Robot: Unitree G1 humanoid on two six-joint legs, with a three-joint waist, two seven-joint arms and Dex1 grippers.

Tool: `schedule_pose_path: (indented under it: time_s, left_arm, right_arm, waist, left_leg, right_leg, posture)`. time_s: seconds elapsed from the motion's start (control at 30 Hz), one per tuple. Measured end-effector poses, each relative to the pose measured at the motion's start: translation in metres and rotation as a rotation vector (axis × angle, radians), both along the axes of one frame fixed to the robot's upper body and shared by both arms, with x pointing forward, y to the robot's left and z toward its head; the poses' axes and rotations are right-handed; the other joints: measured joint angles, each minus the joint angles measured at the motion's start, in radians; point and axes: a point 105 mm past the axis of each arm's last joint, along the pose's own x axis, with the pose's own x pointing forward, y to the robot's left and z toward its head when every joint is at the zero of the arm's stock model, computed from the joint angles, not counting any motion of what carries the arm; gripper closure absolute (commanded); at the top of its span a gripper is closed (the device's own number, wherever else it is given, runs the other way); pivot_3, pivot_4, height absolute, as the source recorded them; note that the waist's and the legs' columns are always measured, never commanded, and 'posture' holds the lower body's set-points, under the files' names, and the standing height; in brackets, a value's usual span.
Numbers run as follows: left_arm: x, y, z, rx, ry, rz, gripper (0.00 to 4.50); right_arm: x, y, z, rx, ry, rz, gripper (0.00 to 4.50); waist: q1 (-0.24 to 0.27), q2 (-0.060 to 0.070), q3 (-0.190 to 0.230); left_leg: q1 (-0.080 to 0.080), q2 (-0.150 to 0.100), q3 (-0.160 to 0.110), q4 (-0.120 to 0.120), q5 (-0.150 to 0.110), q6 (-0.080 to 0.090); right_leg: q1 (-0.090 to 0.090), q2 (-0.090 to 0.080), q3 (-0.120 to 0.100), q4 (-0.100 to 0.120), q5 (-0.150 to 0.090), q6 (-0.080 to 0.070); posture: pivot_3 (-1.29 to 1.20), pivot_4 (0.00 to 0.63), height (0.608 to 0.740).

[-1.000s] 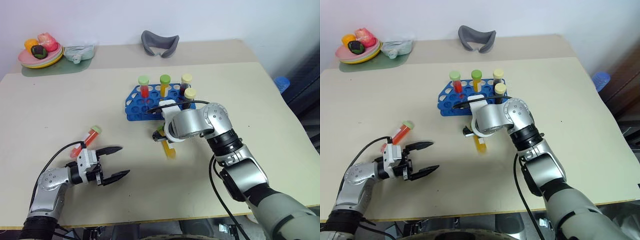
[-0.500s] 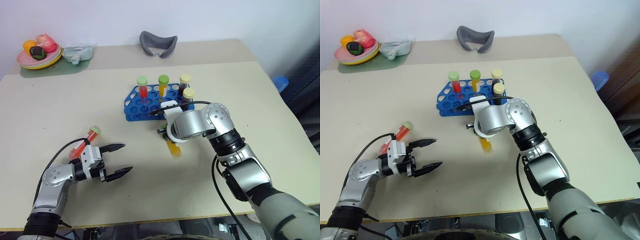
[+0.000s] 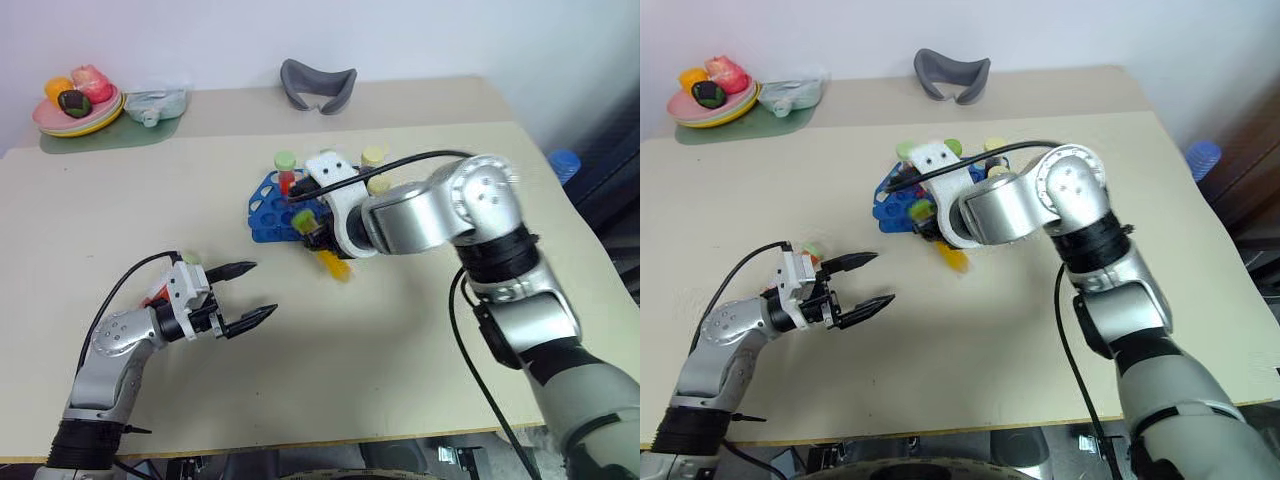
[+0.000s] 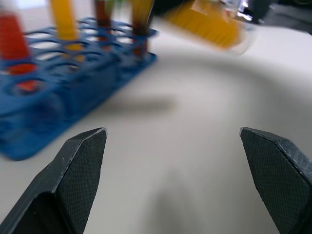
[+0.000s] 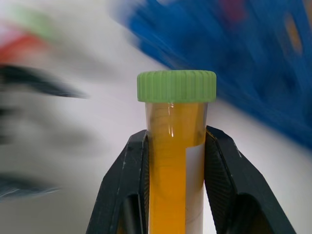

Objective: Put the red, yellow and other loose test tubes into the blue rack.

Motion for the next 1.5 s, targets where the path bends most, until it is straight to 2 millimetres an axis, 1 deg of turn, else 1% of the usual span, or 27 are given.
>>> schedule_pose_path:
  time_s: [0.07, 0.2, 0.23, 0.3, 0.37, 0.47, 0.63, 0.83, 1.1, 1.2, 1.4, 1.5]
  left_arm:
    - [0.003, 0.002, 0.006, -0.026, -0.005, 0.031, 0.00]
    - [0.009, -0.002, 0.017, -0.075, 0.001, 0.059, 0.00]
    - [0.012, -0.004, 0.020, -0.087, 0.001, 0.066, 0.00]
    - [0.016, -0.007, 0.025, -0.106, -0.004, 0.072, 0.00]
    - [0.020, -0.011, 0.031, -0.126, -0.010, 0.076, 0.00]
    - [0.023, -0.017, 0.039, -0.154, -0.026, 0.080, 0.00]
    - [0.025, -0.018, 0.043, -0.163, -0.029, 0.099, 0.00]
    - [0.024, -0.016, 0.046, -0.159, -0.037, 0.124, 0.00]
    - [0.028, 0.004, 0.049, -0.157, -0.052, 0.210, 0.00]
    - [0.029, 0.007, 0.047, -0.155, -0.044, 0.221, 0.00]
    - [0.030, 0.008, 0.045, -0.162, -0.037, 0.224, 0.00]
    - [0.029, 0.007, 0.045, -0.163, -0.036, 0.223, 0.00]
  right_arm:
    - [-0.004, 0.001, 0.010, 0.082, -0.094, 0.026, 3.34]
    - [0.016, -0.012, 0.014, 0.141, -0.370, -0.010, 3.34]
    - [0.022, -0.013, 0.012, 0.169, -0.426, -0.019, 3.34]
    - [0.028, -0.012, 0.004, 0.222, -0.485, -0.016, 3.34]
    - [0.039, -0.011, -0.002, 0.282, -0.553, -0.053, 3.34]
    - [0.054, -0.012, 0.000, 0.333, -0.683, -0.114, 3.34]
    - [0.061, -0.011, 0.003, 0.382, -0.871, -0.149, 3.34]
    - [0.059, -0.011, -0.013, 0.383, -0.946, -0.134, 3.34]
    - [0.067, -0.025, -0.038, 0.405, -0.928, -0.224, 3.34]
    - [0.068, -0.029, -0.041, 0.419, -0.926, -0.247, 3.34]
    - [0.069, -0.032, -0.043, 0.438, -0.932, -0.270, 3.34]
    - [0.070, -0.035, -0.048, 0.438, -0.926, -0.283, 3.34]
  waist:
    - [0.003, -0.001, 0.000]
    - [0.019, -0.001, 0.000]
    - [0.020, -0.001, 0.000]
    - [0.022, -0.001, 0.000]
    - [0.021, -0.001, 0.000]
    - [0.023, -0.001, 0.000]
    - [0.023, -0.001, 0.000]
    - [0.023, -0.001, 0.000]
    - [0.022, -0.001, 0.000]
    - [0.023, -0.001, 0.000]
    - [0.023, -0.001, 0.000]
    - [0.022, -0.001, 0.000]
  left_leg:
    - [0.000, 0.000, -0.001, 0.000, 0.000, 0.000]
    - [0.000, -0.001, 0.000, 0.001, 0.000, 0.000]
    - [0.000, -0.001, 0.000, 0.000, 0.000, 0.000]
    - [0.000, -0.001, 0.000, 0.000, 0.000, 0.000]
    - [0.000, -0.001, 0.000, 0.000, 0.000, 0.000]
    - [0.000, -0.001, 0.000, 0.000, 0.001, -0.001]
    - [0.000, -0.001, 0.000, 0.000, 0.001, -0.002]
    - [0.001, -0.001, 0.000, 0.000, 0.002, -0.003]
    - [0.002, -0.001, 0.000, -0.001, 0.002, -0.004]
    - [0.002, -0.001, 0.001, -0.001, 0.003, -0.005]
    - [0.002, -0.001, 0.000, -0.001, 0.003, -0.005]
    - [0.002, -0.001, 0.000, -0.001, 0.003, -0.005]
  right_leg:
    - [0.002, -0.001, -0.002, -0.002, 0.000, 0.000]
    - [0.002, -0.002, -0.002, -0.003, 0.000, 0.000]
    - [0.002, -0.001, -0.002, -0.003, 0.000, 0.000]
    - [0.001, -0.001, -0.002, -0.002, 0.000, 0.000]
    - [0.001, -0.001, -0.001, -0.002, 0.000, 0.000]
    - [0.001, -0.002, -0.001, -0.002, 0.000, 0.000]
    - [0.001, -0.002, -0.001, -0.002, 0.000, 0.000]
    - [0.002, -0.002, -0.001, -0.002, 0.000, 0.000]
    - [0.002, -0.002, -0.001, -0.001, 0.000, 0.000]
    - [0.002, -0.002, -0.001, -0.001, 0.000, 0.000]
    - [0.002, -0.002, -0.001, 0.000, 0.000, 0.000]
    - [0.002, -0.002, -0.001, 0.000, 0.000, 0.000]
  posture:
    - [0.00, 0.150, 0.740]
    - [0.00, 0.150, 0.740]
    - [0.00, 0.150, 0.740]
    - [0.00, 0.150, 0.740]
    - [0.00, 0.150, 0.740]
    - [0.00, 0.150, 0.740]
    - [0.00, 0.150, 0.740]
    - [0.00, 0.150, 0.740]
    - [0.00, 0.150, 0.740]
    - [0.00, 0.150, 0.740]
    - [0.00, 0.150, 0.740]
    - [0.00, 0.150, 0.740]
